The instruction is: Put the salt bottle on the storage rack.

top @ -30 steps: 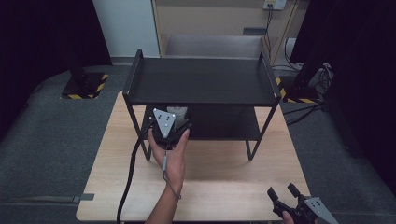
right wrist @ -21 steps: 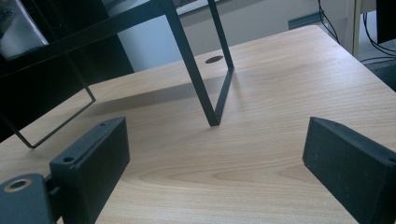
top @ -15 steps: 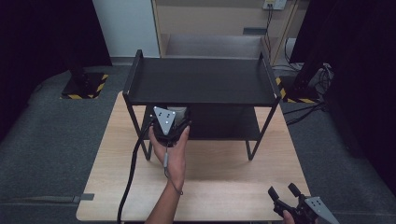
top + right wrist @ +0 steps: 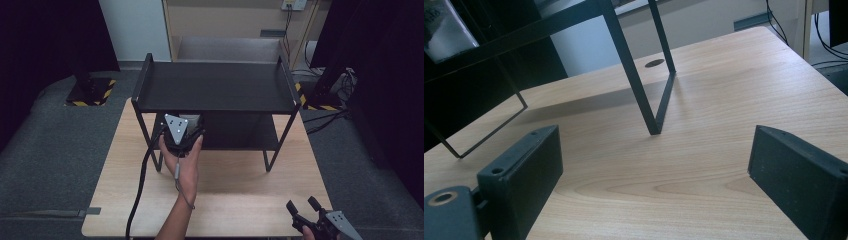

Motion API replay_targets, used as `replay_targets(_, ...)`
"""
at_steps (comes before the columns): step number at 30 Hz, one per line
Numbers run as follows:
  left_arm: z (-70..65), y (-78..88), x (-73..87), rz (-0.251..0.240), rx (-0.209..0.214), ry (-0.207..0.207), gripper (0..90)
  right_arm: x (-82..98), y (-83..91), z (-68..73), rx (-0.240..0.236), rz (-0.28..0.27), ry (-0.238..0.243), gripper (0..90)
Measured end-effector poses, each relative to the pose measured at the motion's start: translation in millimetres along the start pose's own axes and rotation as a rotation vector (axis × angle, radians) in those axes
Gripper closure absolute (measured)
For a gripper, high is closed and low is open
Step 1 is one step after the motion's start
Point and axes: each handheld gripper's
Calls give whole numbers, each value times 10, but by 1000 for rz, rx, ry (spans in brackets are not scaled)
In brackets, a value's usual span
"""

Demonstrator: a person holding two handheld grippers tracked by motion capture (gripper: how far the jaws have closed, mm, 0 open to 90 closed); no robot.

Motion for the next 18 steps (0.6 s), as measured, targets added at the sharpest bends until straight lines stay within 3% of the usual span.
replay_targets(6, -2, -2, 2, 0, 0, 1, 299, 0, 5, -1, -1, 1, -1, 74)
replay_targets(9, 26, 4, 11, -7, 10, 26, 293, 0, 9, -4, 0, 0, -2, 74)
replay_targets(10, 24, 6, 11, -11, 7, 34, 229, 1, 12, -7, 1, -2, -2, 73)
replay_targets(18, -16, 55, -6, -9, -3, 9, 137, -5, 1, -8, -6, 2, -4, 70)
Point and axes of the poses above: each handheld gripper's, and its own axes: y roughly backward along the jaws, x roughly out of its underside, z roughly to its left, and after that the axes turned 6 degrees about -y, right-handed
